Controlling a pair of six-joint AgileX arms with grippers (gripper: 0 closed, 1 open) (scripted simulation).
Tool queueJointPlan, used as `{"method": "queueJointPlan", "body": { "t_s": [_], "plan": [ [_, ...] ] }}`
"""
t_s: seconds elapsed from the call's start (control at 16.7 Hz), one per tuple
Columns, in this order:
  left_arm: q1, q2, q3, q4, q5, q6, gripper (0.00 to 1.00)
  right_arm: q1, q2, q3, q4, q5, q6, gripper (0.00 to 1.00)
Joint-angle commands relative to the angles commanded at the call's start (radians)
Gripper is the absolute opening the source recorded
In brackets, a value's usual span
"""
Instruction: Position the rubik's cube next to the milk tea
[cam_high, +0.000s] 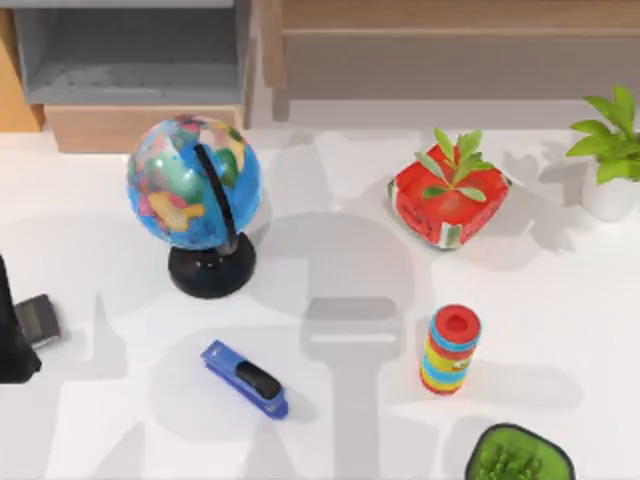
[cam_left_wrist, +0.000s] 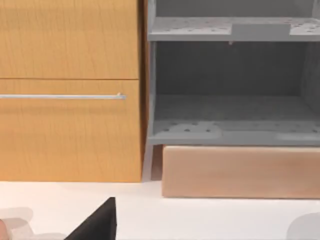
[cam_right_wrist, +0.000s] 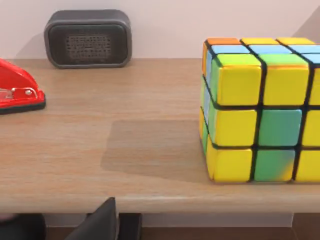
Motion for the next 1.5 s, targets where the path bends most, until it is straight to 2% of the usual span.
{"method": "queueJointPlan", "body": {
  "t_s": [0.18, 0.72, 1.2, 1.5],
  "plan": [
    [0.0, 0.0, 0.0, 0.0, 0.0, 0.0, 1.0, -0.024, 0.089, 0.085, 0.013, -0.023, 0.002, 1.0],
    [0.0, 0.0, 0.0, 0.0, 0.0, 0.0, 1.0, 0.002, 0.115, 0.114, 0.007, 0.003, 0.003, 1.0],
    [0.0, 0.0, 0.0, 0.0, 0.0, 0.0, 1.0, 0.019, 0.305, 0.361, -0.038, 0.025, 0.003, 1.0],
    [0.0, 0.0, 0.0, 0.0, 0.0, 0.0, 1.0, 0.016, 0.325, 0.377, -0.043, 0.022, 0.0, 1.0]
  ]
}}
